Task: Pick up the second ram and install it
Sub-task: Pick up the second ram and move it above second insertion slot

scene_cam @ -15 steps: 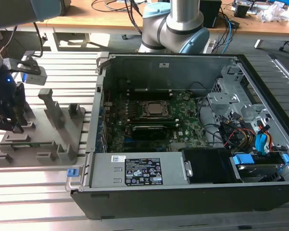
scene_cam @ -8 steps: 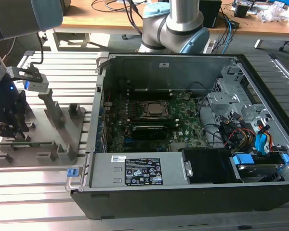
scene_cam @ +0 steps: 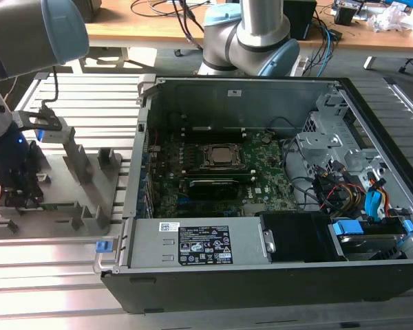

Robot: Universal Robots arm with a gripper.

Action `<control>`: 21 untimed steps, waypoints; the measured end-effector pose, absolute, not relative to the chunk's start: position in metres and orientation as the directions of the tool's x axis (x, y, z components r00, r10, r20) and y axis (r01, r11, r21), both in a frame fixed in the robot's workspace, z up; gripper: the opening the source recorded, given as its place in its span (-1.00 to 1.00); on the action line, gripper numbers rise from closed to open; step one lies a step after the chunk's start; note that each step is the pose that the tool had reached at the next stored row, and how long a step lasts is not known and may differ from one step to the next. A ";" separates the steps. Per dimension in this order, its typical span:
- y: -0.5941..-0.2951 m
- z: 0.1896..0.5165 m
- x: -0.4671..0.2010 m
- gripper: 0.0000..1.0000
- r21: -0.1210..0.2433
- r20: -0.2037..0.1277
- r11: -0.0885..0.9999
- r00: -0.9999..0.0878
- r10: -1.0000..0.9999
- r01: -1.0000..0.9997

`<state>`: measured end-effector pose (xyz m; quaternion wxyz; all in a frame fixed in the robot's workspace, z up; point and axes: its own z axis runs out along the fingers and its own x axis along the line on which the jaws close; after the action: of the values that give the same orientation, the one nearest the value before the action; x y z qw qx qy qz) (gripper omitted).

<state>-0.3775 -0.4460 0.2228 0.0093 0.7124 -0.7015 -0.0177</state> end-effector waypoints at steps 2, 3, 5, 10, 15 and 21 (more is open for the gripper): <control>-0.446 0.214 -0.377 -0.40 0.038 -0.012 0.032 -0.033 -0.999 -0.999; -0.446 0.210 -0.377 -0.40 0.038 -0.012 0.058 -0.058 -0.998 -0.998; -0.446 0.206 -0.378 -0.40 0.038 -0.012 0.088 -0.089 -0.996 -0.995; -0.446 0.199 -0.379 -0.40 0.038 -0.014 0.112 -0.112 -0.994 -0.993; -0.446 0.199 -0.380 -0.40 0.005 -0.018 0.112 -0.112 -0.994 -0.994; -0.446 0.199 -0.386 -0.40 -0.002 -0.018 0.112 -0.112 -0.994 -0.994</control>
<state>-0.3858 -0.4457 0.1985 -0.0074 0.6664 -0.7456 -0.0052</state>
